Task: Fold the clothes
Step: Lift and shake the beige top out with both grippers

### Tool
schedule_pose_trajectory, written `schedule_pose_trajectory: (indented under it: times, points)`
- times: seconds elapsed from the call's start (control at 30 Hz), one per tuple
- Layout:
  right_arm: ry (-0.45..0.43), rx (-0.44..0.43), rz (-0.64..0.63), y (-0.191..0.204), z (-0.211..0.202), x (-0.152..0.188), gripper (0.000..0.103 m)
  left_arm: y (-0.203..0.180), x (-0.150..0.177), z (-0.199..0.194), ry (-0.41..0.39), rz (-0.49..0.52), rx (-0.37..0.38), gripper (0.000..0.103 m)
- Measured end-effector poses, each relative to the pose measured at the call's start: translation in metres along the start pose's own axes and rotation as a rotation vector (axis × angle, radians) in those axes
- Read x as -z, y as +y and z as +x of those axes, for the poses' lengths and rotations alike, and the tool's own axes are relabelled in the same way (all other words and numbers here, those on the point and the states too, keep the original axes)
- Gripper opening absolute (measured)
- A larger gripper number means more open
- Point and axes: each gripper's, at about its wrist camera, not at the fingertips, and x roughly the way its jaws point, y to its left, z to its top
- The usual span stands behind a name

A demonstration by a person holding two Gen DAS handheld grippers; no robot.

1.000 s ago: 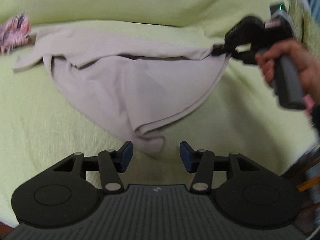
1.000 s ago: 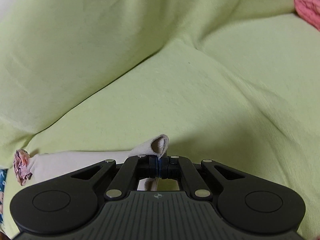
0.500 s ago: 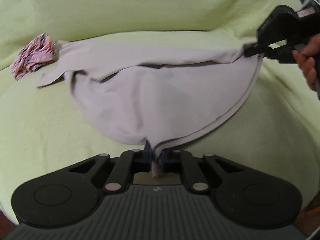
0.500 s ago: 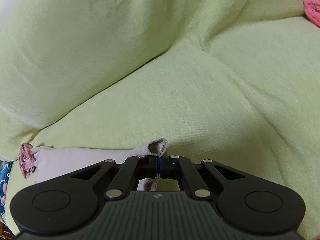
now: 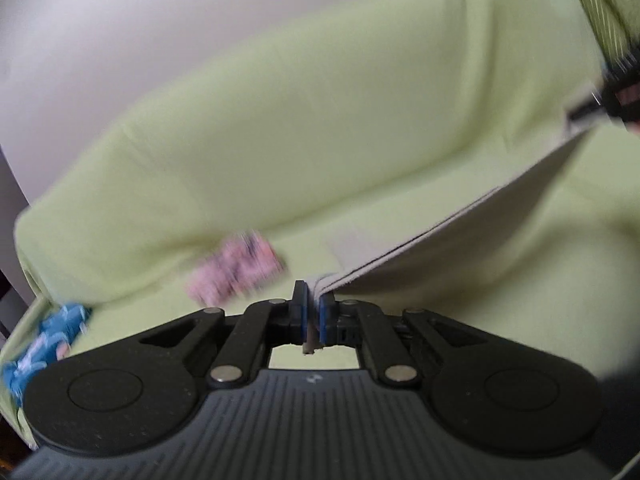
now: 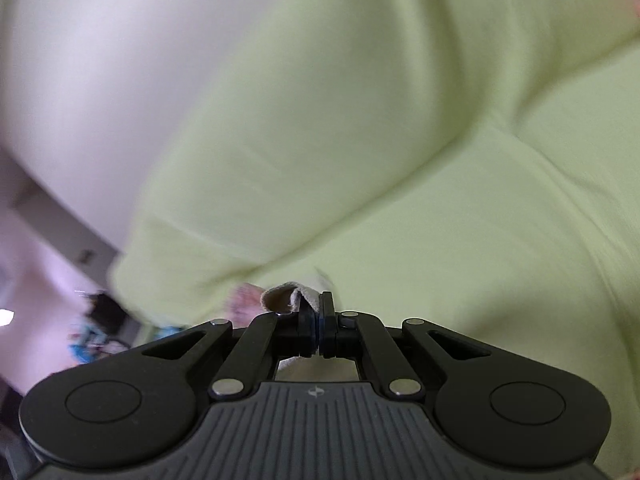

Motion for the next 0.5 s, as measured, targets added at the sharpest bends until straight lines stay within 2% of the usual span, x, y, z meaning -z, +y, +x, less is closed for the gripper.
schedule_pose_trajectory:
  times: [0.1, 0.17, 0.23, 0.33, 0.4, 0.47, 0.5]
  points:
    - [-0.077, -0.092, -0.089, 0.050, -0.038, -0.015, 0.001, 0.031, -0.045, -0.025, -0.119, -0.003, -0.012, 0.004]
    - [-0.097, -0.087, -0.123, 0.074, -0.045, -0.031, 0.001, 0.049, -0.073, -0.026, -0.157, -0.008, 0.012, 0.004]
    - [-0.103, -0.063, -0.132, 0.093, -0.044, -0.048, 0.001, 0.062, -0.100, -0.006, -0.144, -0.004, 0.044, 0.004]
    - [-0.068, 0.015, -0.037, 0.096, -0.007, -0.087, 0.001, 0.078, -0.136, 0.048, -0.084, 0.016, 0.069, 0.004]
    - [-0.050, 0.062, 0.051, 0.093, 0.022, -0.116, 0.001, 0.085, -0.163, 0.089, -0.050, 0.027, 0.051, 0.005]
    - [-0.122, 0.101, 0.099, 0.095, 0.037, -0.141, 0.001, 0.092, -0.191, 0.127, -0.028, 0.037, 0.029, 0.006]
    - [-0.172, 0.101, 0.113, 0.100, 0.037, -0.153, 0.001, 0.094, -0.205, 0.133, -0.055, 0.042, 0.011, 0.006]
